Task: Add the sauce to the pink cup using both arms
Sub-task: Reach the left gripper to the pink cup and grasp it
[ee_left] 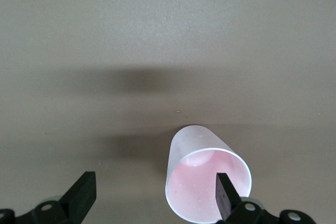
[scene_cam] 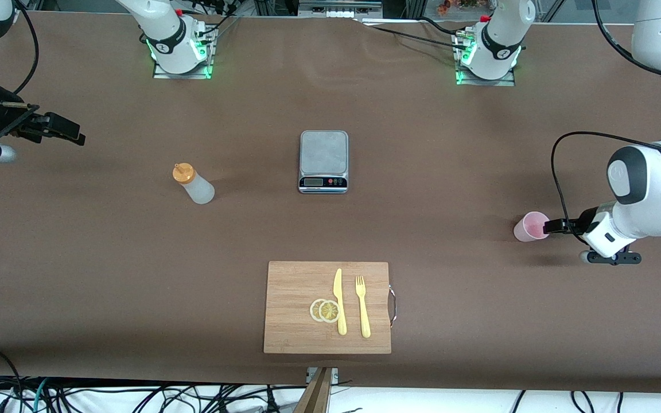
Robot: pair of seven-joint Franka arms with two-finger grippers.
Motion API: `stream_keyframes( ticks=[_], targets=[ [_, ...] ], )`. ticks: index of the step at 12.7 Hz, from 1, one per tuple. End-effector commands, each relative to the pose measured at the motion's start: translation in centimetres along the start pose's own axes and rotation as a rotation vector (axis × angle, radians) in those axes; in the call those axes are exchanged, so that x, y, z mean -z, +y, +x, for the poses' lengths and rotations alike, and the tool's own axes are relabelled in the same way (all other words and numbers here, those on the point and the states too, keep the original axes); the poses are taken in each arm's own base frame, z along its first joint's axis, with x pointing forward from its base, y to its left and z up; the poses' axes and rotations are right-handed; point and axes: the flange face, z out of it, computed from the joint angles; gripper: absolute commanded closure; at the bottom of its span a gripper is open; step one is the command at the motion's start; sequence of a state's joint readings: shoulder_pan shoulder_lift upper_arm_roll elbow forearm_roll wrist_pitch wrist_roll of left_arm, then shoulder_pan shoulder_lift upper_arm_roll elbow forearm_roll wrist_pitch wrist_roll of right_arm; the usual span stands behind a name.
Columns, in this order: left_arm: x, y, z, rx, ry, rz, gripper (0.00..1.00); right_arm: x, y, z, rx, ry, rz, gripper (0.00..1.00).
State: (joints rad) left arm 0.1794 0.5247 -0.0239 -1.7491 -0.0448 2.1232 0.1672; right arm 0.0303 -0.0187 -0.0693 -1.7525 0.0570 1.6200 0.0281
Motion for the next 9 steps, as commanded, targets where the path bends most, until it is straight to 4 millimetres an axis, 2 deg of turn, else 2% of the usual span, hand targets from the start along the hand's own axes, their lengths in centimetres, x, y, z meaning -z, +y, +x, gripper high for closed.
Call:
stream_keyframes(
  ticks=[1,4,5,7,9],
  targets=[
    [-0.6,-0.8,-0.1,-0.015,-0.004,0.02,0.01,0.5,0.0,0.0,-0.012,0.002,0.012,0.0],
    [-1.4,-0.5,-0.4,-0.019,-0.014,0.019,0.02,0.7,-0.1,0.1,-0.006,0.011,-0.003,0.0],
    [-1.6,-0.4,-0.4,-0.019,-0.015,0.018,0.06,0.7,-0.2,0.1,-0.007,0.017,0.001,0.0],
    [-1.9,-0.3,-0.4,-0.021,-0.02,0.018,0.18,0.8,-0.1,0.4,0.008,0.028,-0.003,0.0],
    [-2.1,-0.2,-0.4,-0.019,-0.023,0.018,0.37,1.8,0.1,0.6,0.01,0.05,-0.019,0.0]
  ],
)
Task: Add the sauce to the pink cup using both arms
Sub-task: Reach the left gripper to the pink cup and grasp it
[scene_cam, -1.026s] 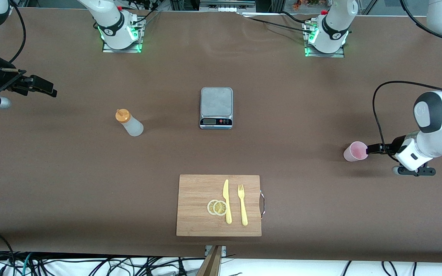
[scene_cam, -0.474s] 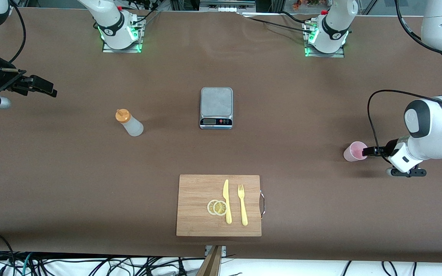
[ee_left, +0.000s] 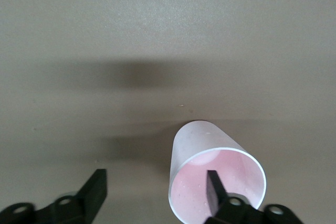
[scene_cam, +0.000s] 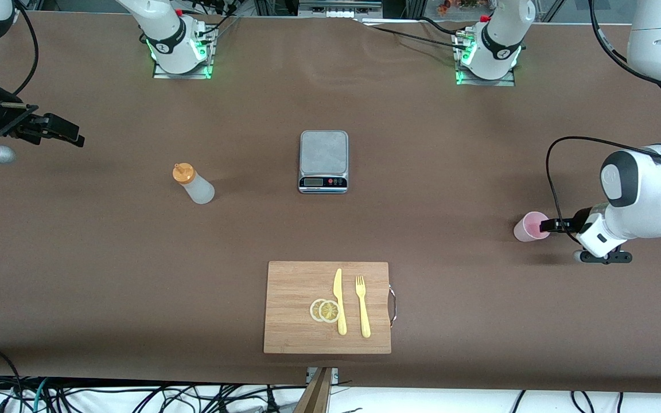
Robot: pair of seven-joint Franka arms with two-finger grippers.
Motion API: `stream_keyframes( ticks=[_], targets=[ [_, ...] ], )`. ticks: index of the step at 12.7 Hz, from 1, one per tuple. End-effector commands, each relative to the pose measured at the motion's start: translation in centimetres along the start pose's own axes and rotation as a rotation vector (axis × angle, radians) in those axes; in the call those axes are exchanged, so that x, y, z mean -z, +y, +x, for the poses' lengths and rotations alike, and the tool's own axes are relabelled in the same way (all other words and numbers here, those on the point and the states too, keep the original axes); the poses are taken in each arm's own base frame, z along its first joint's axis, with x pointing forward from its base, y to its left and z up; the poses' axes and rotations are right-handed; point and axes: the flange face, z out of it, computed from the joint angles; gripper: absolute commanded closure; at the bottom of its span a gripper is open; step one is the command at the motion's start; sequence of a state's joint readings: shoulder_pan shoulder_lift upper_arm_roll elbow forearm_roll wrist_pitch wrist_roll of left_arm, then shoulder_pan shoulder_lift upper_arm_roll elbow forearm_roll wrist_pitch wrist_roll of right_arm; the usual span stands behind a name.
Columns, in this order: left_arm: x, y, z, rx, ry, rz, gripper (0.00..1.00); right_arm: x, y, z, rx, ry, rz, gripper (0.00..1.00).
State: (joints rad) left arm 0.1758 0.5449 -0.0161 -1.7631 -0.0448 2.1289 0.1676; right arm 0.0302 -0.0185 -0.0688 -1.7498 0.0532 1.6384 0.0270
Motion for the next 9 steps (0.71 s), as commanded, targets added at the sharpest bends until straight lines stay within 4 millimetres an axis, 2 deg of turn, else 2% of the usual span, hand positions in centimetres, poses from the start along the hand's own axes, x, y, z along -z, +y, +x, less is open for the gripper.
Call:
stream_keyframes(
  ticks=[1,4,8,9],
  targets=[
    [-0.47,0.06,-0.09,-0.022,0.001,0.019,0.45,1.37,0.23,0.98,0.009,0.02,-0.031,0.0],
    [-0.56,0.17,-0.13,-0.013,-0.002,0.018,0.67,1.73,0.63,1.06,-0.009,0.027,-0.048,0.0],
    [-0.91,0.3,-0.27,-0.008,-0.012,0.011,0.83,2.11,-0.21,1.06,0.008,0.04,-0.034,0.0],
    [-0.83,0.32,-0.29,-0.008,-0.011,0.008,0.93,2.23,-0.23,1.12,0.004,0.046,-0.042,0.0]
  ],
)
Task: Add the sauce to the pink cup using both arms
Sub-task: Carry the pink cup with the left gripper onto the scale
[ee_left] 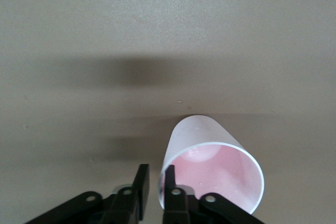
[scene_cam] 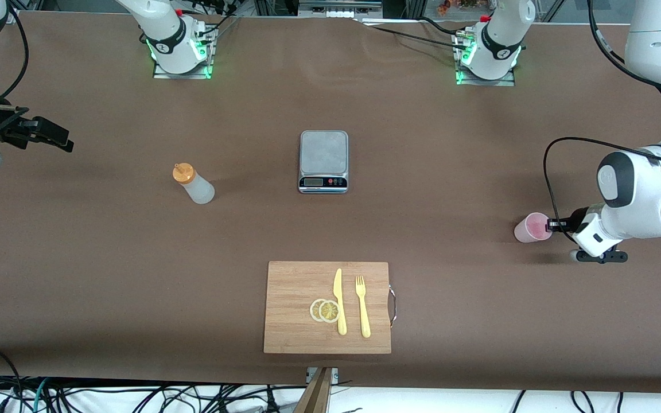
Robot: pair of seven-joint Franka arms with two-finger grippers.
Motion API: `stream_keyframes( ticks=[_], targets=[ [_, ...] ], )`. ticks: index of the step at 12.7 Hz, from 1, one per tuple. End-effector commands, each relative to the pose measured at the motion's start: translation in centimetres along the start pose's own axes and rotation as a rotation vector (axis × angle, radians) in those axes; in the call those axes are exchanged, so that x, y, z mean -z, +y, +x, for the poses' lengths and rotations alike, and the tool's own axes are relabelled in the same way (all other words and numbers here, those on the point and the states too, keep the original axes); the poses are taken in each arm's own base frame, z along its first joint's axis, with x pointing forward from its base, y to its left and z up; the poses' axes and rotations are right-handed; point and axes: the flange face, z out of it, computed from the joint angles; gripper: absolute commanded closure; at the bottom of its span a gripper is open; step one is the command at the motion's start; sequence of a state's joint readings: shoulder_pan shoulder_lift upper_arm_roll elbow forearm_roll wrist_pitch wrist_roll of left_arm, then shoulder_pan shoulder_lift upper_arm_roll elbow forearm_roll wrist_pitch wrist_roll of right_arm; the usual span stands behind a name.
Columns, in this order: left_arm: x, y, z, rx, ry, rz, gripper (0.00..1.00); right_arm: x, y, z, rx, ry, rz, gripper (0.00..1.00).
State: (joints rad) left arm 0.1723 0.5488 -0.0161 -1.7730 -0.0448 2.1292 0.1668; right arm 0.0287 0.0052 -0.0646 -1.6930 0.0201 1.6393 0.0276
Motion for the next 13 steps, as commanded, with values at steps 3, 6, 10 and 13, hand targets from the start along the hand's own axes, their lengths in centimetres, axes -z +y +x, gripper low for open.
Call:
stream_keyframes(
  ticks=[3,6,10,13],
  targets=[
    [0.8,1.7,0.2,-0.028,0.013,0.012,1.0,0.8,-0.3,0.1,-0.005,0.008,0.001,0.0],
    [3.8,7.0,0.6,-0.056,0.02,-0.009,1.0,0.8,-0.3,0.1,-0.004,0.008,0.001,0.0],
    [7.5,20.2,-0.4,-0.098,0.013,-0.053,1.0,0.8,-0.4,0.1,-0.002,0.01,0.001,0.0],
    [7.1,32.9,-4.4,-0.077,-0.015,-0.033,1.0,0.7,-0.3,0.1,-0.004,0.005,0.001,0.0]
  ],
)
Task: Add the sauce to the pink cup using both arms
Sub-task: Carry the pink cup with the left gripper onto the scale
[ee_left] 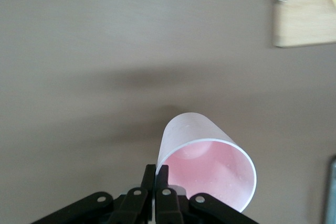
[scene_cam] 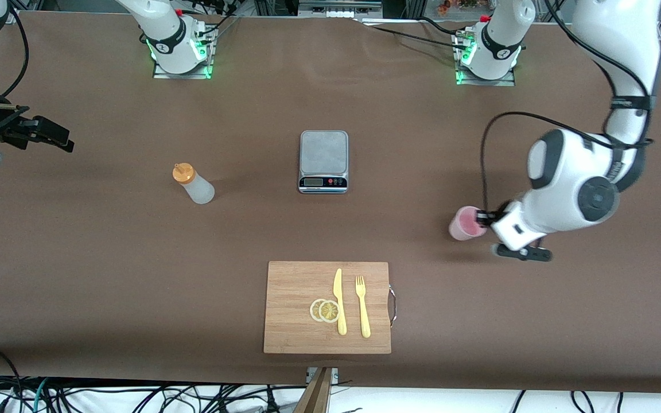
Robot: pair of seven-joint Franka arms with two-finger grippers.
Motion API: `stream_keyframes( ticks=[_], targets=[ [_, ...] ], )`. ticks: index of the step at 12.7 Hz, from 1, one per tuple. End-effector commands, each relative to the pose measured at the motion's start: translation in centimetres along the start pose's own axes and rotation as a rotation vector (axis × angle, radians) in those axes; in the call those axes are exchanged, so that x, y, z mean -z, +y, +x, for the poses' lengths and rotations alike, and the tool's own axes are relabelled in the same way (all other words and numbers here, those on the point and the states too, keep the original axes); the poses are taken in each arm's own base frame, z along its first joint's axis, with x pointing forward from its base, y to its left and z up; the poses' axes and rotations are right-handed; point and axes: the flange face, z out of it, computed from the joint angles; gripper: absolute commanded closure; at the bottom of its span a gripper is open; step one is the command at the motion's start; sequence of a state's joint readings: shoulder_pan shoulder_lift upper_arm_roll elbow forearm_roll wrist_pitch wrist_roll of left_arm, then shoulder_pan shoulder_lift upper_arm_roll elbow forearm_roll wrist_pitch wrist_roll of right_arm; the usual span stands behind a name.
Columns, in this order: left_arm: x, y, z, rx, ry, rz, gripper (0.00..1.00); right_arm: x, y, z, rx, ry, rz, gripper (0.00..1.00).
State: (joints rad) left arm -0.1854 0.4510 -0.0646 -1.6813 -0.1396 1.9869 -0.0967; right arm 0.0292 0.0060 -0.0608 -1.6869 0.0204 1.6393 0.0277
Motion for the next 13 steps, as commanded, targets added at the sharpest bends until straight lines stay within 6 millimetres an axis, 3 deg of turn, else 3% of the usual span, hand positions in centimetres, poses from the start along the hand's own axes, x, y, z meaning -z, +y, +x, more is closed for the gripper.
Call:
stream_keyframes(
  ticks=[1,4,8,10,13],
  targets=[
    [-0.3,10.2,-3.1,0.046,-0.021,0.015,1.0,0.5,-0.1,0.1,-0.006,-0.002,0.001,0.0],
    [-2.2,20.4,-7.5,0.092,-0.038,0.016,1.0,0.5,-0.1,0.0,-0.006,-0.003,0.001,0.0],
    [-4.8,29.2,-12.7,0.123,0.006,0.004,1.0,0.5,-0.1,0.0,-0.006,-0.003,0.001,0.0],
    [-7.1,32.0,-15.0,0.151,0.033,-0.007,1.0,0.5,-0.1,0.0,-0.008,-0.003,0.001,0.0],
    [-9.9,33.2,-17.3,0.153,0.046,-0.006,1.0,0.5,-0.1,0.0,-0.006,-0.003,0.001,0.0]
  ],
)
